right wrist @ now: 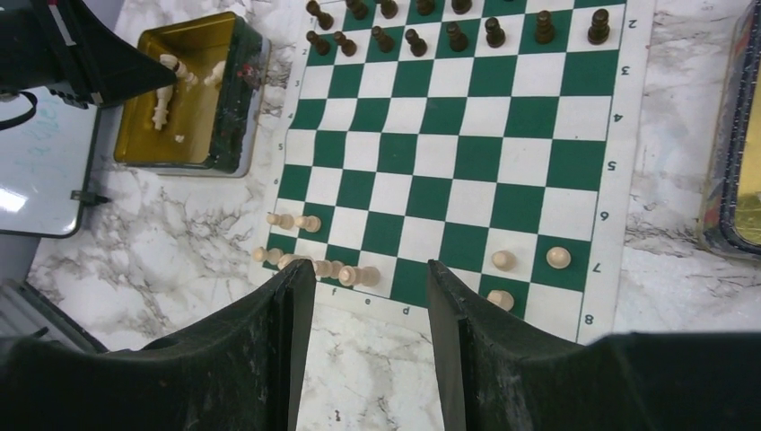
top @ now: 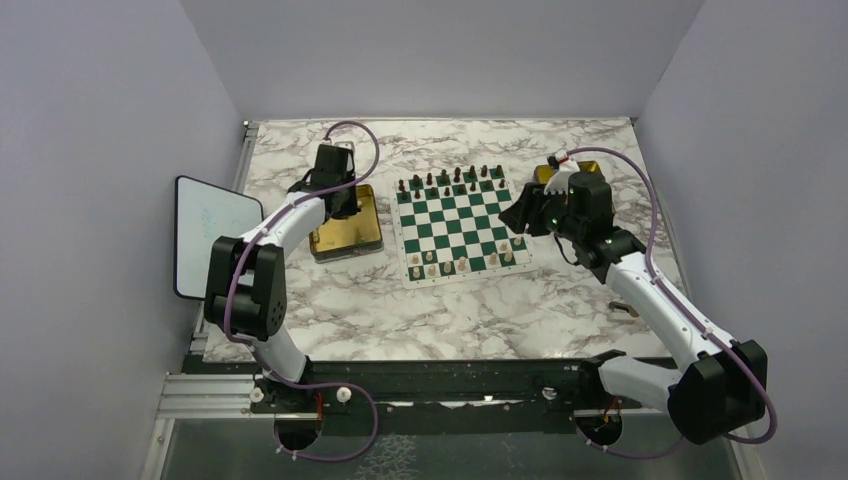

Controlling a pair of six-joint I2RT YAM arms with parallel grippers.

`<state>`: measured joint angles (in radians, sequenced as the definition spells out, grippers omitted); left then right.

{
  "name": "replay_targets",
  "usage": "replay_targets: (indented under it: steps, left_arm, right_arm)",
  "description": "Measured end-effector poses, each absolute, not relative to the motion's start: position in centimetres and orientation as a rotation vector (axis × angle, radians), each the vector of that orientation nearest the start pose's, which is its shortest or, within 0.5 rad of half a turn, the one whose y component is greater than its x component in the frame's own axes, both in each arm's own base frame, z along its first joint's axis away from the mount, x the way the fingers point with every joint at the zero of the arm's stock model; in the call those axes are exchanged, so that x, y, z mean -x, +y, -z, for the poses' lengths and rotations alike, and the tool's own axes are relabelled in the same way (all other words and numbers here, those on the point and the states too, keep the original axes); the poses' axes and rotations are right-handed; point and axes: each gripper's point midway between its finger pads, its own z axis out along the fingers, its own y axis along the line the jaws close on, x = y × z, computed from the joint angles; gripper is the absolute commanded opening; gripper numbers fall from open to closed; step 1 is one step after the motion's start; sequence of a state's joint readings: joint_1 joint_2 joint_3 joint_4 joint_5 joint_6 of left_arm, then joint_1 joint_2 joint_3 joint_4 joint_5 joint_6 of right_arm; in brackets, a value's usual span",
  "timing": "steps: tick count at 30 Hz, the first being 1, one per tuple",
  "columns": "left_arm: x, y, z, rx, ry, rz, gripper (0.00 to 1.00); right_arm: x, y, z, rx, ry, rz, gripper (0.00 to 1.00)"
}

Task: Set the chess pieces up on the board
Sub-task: Pick up the chess piece from the storage box.

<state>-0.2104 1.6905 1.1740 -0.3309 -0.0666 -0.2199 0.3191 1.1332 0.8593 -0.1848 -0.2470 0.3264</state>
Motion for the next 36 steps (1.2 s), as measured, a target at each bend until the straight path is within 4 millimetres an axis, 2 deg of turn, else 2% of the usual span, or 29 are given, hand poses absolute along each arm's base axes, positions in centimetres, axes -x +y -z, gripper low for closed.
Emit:
replay_targets:
  steps: [4, 9, 16, 23, 29, 36]
  left_arm:
    - [-41.4, -8.9, -10.3, 0.036, 2.404, 0.139, 0.02]
    - [-40.5, -10.0, -12.2, 0.018, 2.371, 0.235, 0.02]
    - [-38.6, -12.8, -16.3, -0.032, 2.305, 0.472, 0.01]
    - [-36.3, -15.6, -18.4, -0.103, 2.285, 0.705, 0.00]
    - [-33.9, -17.9, -19.8, -0.124, 2.264, 0.920, 0.00]
    - [-32.1, -19.8, -23.5, -0.063, 2.141, 1.137, 0.00]
  right_arm:
    - [-32.3, 17.3, -20.3, 0.145, 2.062, -0.711, 0.52]
    - [-32.1, 18.3, -19.4, 0.155, 2.072, -0.779, 0.52]
    - [-31.7, 20.5, -19.1, 0.230, 2.057, -0.857, 0.52]
    - [-30.6, 23.7, -20.2, 0.373, 1.946, -0.994, 0.52]
    - [-30.7, 25.1, -22.3, 0.240, 1.850, -1.177, 0.53]
    - [-31.3, 26.9, -24.4, 0.053, 1.788, -1.396, 0.55]
